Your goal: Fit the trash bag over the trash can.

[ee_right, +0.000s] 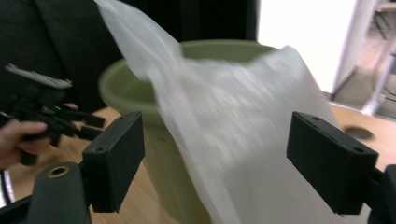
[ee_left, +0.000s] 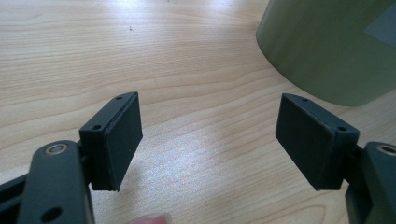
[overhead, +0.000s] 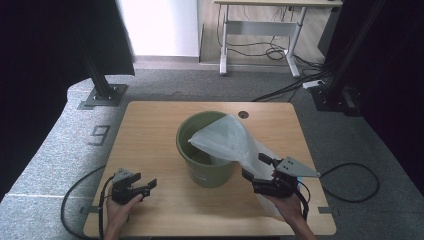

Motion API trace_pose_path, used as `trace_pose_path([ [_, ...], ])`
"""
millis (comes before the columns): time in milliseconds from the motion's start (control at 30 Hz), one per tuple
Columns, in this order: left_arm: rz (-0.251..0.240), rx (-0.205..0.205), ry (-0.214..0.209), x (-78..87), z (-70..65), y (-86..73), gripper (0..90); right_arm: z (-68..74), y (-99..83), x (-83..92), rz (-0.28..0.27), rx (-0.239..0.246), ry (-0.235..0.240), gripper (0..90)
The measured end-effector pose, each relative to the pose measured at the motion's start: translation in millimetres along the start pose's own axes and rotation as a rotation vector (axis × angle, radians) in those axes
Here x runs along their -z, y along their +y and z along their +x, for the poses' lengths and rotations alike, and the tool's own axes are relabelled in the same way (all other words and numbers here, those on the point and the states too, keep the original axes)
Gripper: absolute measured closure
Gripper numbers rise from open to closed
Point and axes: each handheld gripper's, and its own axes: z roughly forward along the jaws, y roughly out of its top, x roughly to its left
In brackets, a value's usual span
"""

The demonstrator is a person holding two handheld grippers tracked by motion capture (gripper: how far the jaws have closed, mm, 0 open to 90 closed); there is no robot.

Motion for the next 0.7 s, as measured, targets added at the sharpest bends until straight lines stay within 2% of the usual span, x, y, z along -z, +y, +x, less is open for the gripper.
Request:
trace_pose_path([
  [33,0.0,0.0,-0.001,-0.4,-0.3,0.1,22.6,-6.6,-10.2,5.8,0.018,-0.011,-0.02,17.4],
  [133,0.0,0.004,-0.003,-0.3,0.2,0.4,22.6,-13.8,-26.4,13.3,0.042,-0.031,-0.044,16.6],
  [300,-0.006,0.016,-0.007,0.7,1.1,0.6,22.6,-13.8,-54.2,20.6,0.063,-0.056,-0.071,16.0],
  [567,-0.005,0.025,0.004,3.2,6.2,-0.4,22.7,-18.3,-80.9,3.7,0.124,-0.092,-0.123,16.7],
  [700,-0.008,0.025,-0.002,3.4,5.7,0.0,23.0,-22.1,-86.6,-3.6,0.144,-0.109,-0.172,24.5],
])
